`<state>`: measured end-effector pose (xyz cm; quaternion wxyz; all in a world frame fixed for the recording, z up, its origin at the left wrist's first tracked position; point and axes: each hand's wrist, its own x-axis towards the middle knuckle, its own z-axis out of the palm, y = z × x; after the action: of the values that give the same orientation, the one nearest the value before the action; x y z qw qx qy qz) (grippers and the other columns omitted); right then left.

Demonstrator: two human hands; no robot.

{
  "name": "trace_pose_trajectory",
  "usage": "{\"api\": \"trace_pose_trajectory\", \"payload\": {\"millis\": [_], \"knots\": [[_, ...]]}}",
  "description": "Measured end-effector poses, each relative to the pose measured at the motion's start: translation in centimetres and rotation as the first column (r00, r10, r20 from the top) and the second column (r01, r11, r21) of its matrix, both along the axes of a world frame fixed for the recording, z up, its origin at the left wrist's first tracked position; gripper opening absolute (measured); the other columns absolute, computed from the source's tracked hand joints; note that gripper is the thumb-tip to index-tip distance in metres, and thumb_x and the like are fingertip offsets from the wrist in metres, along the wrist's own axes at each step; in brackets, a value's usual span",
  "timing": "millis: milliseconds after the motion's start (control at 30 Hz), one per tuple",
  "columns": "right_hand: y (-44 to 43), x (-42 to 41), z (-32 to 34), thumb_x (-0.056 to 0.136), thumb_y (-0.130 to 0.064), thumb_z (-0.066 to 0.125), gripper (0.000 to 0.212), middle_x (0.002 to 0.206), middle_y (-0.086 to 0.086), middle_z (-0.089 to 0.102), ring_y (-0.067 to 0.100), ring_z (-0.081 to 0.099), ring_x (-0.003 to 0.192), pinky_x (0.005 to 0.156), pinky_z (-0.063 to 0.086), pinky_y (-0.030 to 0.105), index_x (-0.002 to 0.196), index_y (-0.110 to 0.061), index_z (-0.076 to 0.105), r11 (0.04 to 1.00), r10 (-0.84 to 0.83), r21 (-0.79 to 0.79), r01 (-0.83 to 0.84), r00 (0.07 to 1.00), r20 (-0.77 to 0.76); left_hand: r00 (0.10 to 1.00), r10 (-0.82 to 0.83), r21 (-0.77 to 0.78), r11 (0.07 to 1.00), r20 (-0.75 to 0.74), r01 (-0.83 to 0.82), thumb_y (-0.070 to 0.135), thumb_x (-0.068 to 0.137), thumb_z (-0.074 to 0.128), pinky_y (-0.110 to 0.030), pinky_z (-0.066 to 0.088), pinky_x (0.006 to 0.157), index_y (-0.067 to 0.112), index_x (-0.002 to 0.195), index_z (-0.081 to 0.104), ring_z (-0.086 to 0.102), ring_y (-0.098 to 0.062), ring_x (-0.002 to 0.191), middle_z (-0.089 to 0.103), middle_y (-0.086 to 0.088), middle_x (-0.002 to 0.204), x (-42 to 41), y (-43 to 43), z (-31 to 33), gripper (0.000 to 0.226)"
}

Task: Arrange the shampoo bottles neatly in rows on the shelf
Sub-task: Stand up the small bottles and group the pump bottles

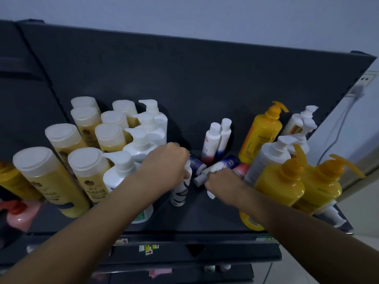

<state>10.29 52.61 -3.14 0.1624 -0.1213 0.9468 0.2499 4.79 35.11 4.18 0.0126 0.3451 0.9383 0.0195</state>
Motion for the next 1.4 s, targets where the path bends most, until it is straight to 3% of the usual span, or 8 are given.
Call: {"api": "trace_pose_trajectory", "payload": {"millis": [167, 300, 533, 800, 1000, 1200, 1300, 1400], "knots": [[0.1, 0.0, 3.3, 0.091, -0.016, 0.064, 0.028, 0.110, 0.006, 0.068, 0.030, 0.069, 0.097, 0.067, 0.044, 0.035, 0.119, -0.016, 0.063, 0.976, -0.091, -0.210, 0.054, 0.981, -0.170, 1.000, -0.025, -0.031, 0.999, 0.002, 0.025, 0.032, 0.084, 0.070, -0.035, 0.052, 0.071, 0.020, 0.111, 0.068, 0.063, -0.025, 0.094, 0.062, -0.004, 0.104, -0.4, -0.9, 0.9, 0.029], [0.0, 0.4, 5.8, 0.085, -0.037, 0.069, 0.023, 0.078, -0.001, 0.055, 0.025, 0.058, 0.073, 0.056, 0.035, 0.029, 0.088, -0.019, 0.056, 0.916, -0.149, -0.401, 0.023, 0.946, -0.287, 0.993, -0.098, -0.053, 0.993, 0.067, 0.102, 0.024, 0.084, 0.066, -0.039, 0.058, 0.078, 0.023, 0.112, 0.072, 0.064, -0.024, 0.096, 0.068, -0.003, 0.106, -0.5, -1.6, 1.5, 0.029], [-0.3, 0.7, 7.4, 0.070, -0.036, 0.074, 0.038, 0.054, -0.001, 0.046, 0.014, 0.044, 0.051, 0.047, 0.033, 0.029, 0.059, -0.014, 0.045, 0.743, -0.334, -0.654, 0.143, 0.926, -0.176, 0.980, -0.156, -0.073, 0.983, 0.123, 0.166, 0.015, 0.084, 0.066, -0.039, 0.057, 0.085, 0.030, 0.122, 0.070, 0.063, -0.019, 0.107, 0.067, 0.003, 0.116, -0.8, -1.9, 2.2, 0.041], [-0.3, 1.6, 7.9, 0.076, -0.039, 0.078, 0.039, 0.064, 0.013, 0.072, 0.022, 0.072, 0.065, 0.066, 0.061, 0.045, 0.077, -0.001, 0.068, 0.644, -0.348, -0.745, 0.175, 0.934, -0.081, 0.961, -0.201, -0.047, 0.976, 0.188, 0.213, 0.010, 0.083, 0.068, -0.024, 0.046, 0.076, 0.035, 0.118, 0.073, 0.055, -0.010, 0.100, 0.056, 0.013, 0.104, -1.1, -2.2, 2.5, 0.043], [-0.8, 2.0, 8.5, 0.083, -0.033, 0.075, 0.034, 0.059, 0.004, 0.075, 0.010, 0.069, 0.048, 0.049, 0.055, 0.020, 0.082, 0.001, 0.072, 0.507, -0.389, -0.796, 0.331, 0.912, 0.131, 0.953, -0.208, -0.046, 0.974, 0.219, 0.223, 0.011, 0.082, 0.072, -0.025, 0.047, 0.072, 0.036, 0.114, 0.073, 0.054, -0.009, 0.092, 0.046, 0.022, 0.086, -1.0, -2.4, 2.7, 0.041], [-0.4, 1.2, 10.1, 0.088, -0.052, 0.071, 0.044, 0.076, 0.002, 0.079, 0.012, 0.074, 0.059, 0.042, 0.049, 0.019, 0.095, -0.009, 0.073, 0.488, -0.382, -0.738, 0.466, 0.874, 0.299, 0.953, -0.200, -0.091, 0.970, 0.226, 0.225, 0.014, 0.085, 0.064, -0.036, 0.055, 0.090, 0.033, 0.125, 0.069, 0.058, -0.016, 0.113, 0.061, 0.006, 0.124, -0.2, -2.6, 2.9, 0.044], [1.1, -0.3, 11.8, 0.093, -0.055, 0.065, 0.041, 0.075, 0.002, 0.076, 0.014, 0.071, 0.057, 0.045, 0.051, 0.022, 0.092, -0.014, 0.074, 0.466, -0.476, -0.796, 0.387, 0.868, 0.143, 0.957, -0.145, -0.128, 0.975, 0.251, 0.182, 0.024, 0.082, 0.074, -0.038, 0.056, 0.090, 0.034, 0.133, 0.062, 0.058, -0.018, 0.115, 0.057, 0.005, 0.129, 0.2, -2.3, 3.1, 0.053], [2.1, -2.7, 10.4, 0.091, -0.042, 0.069, 0.020, 0.092, -0.003, 0.066, 0.020, 0.069, 0.085, 0.070, 0.053, 0.031, 0.097, -0.024, 0.076, 0.692, -0.495, -0.673, 0.261, 0.850, -0.180, 0.974, -0.127, -0.204, 0.965, 0.189, 0.165, 0.034, 0.078, 0.082, -0.036, 0.055, 0.088, 0.033, 0.137, 0.056, 0.058, -0.017, 0.114, 0.057, 0.006, 0.130, 0.7, -1.9, 3.4, 0.064]]}}
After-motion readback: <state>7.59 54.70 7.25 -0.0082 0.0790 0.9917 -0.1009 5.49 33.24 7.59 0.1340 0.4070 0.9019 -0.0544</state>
